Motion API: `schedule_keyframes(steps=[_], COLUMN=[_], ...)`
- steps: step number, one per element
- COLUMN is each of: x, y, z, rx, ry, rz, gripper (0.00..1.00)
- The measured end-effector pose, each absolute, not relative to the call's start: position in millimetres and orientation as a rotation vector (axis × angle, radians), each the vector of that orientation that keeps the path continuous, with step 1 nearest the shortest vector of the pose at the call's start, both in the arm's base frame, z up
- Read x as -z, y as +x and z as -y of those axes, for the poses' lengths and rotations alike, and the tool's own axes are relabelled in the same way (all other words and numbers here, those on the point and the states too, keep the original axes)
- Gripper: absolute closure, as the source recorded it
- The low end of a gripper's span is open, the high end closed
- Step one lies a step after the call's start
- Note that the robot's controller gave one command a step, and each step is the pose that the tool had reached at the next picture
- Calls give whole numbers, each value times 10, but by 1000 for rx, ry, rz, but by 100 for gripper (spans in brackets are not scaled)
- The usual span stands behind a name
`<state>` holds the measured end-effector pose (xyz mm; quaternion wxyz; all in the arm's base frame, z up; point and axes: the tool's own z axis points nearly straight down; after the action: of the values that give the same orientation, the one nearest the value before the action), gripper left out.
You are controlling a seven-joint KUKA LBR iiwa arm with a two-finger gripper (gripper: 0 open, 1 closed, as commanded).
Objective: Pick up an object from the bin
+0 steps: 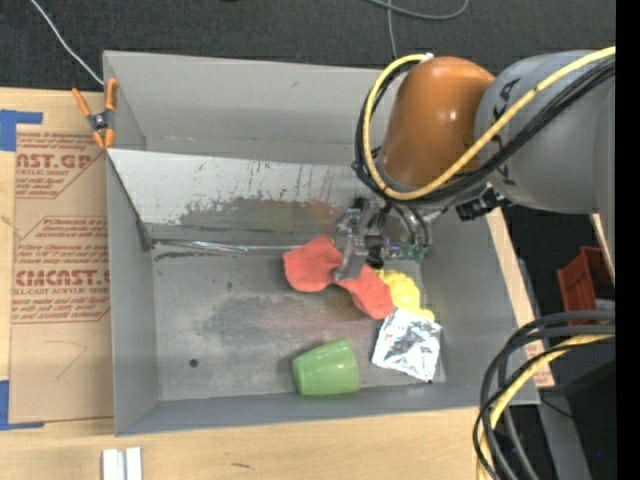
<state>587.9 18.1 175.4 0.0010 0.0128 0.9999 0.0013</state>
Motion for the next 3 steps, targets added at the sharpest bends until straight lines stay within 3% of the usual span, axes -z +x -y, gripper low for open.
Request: schedule_keyframes(steps=[2,3], x=[-1480,-842], y=[5828,5913], z=[-239,153], rx=[-7,-3], ry=[61,-381], rz=[-3140,-3105], gripper=[100,100])
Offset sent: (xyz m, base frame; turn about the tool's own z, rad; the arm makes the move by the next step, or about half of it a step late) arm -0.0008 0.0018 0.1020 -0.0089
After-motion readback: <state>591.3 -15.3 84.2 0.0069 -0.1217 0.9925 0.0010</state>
